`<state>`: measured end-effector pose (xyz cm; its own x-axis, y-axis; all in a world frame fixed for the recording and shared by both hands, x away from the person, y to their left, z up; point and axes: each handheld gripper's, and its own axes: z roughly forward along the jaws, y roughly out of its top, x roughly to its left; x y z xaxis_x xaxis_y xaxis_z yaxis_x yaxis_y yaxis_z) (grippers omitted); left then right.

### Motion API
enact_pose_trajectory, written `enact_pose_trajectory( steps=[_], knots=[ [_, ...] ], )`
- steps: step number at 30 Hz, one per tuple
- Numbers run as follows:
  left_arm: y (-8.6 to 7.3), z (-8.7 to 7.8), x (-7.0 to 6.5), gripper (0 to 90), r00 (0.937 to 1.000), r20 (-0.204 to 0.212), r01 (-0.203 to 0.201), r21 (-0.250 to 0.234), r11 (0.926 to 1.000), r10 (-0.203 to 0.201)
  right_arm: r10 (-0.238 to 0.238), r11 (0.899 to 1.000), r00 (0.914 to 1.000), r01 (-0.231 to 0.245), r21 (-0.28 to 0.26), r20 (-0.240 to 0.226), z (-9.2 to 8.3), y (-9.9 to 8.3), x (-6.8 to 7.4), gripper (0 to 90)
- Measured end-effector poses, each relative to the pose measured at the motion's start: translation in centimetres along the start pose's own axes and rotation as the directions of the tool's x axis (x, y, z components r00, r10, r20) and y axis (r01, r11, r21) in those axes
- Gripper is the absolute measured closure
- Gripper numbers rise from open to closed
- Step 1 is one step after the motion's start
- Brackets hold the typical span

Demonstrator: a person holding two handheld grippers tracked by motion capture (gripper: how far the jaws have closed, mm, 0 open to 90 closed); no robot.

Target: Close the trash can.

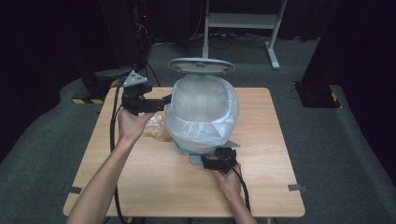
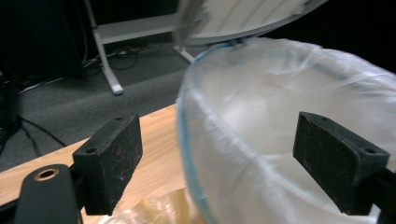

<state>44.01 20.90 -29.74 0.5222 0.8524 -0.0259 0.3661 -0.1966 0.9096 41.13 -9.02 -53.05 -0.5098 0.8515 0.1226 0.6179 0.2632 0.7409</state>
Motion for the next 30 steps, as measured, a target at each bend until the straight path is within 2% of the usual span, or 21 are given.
enact_pose_trajectory(
  steps=[7, 14, 24, 27, 30],
  knots=[
    [-2.7, -0.3, 2.2, 16.8, 0.9981, -0.042, 0.044, -0.002, 0.999, -0.044, 0.0, 1.0, 1.0, 0.0, 0.0, 0.0, 0.0, 0.0, 0.0, 10.2],
    [-5.6, 0.5, 3.7, 16.9, 0.9939, -0.067, 0.089, 0.021, 0.9958, -0.088, 0.0, 1.0, 1.0, 0.0, 0.0, 0.0, 0.0, 0.0, 0.0, 10.2],
    [-9.1, 2.2, 4.3, 20.0, 0.9923, -0.092, 0.089, 0.071, 0.9935, -0.082, 0.001, 1.0, 1.0, -0.001, 0.0, 0.001, 0.0, 0.0, 0.0, 10.2],
    [-10.0, 2.9, 4.2, 20.1, 0.9926, -0.09, 0.089, 0.089, 0.992, -0.081, 0.0, 1.0, 1.0, 0.0, -0.001, 0.001, 0.0, 0.0, 0.0, 10.2],
    [-10.9, 3.8, 4.1, 20.1, 0.9927, -0.071, 0.104, 0.104, 0.9891, -0.097, 0.001, 1.0, 1.0, -0.001, -0.001, 0.001, 0.0, 0.0, 0.0, 10.2]
  ],
)
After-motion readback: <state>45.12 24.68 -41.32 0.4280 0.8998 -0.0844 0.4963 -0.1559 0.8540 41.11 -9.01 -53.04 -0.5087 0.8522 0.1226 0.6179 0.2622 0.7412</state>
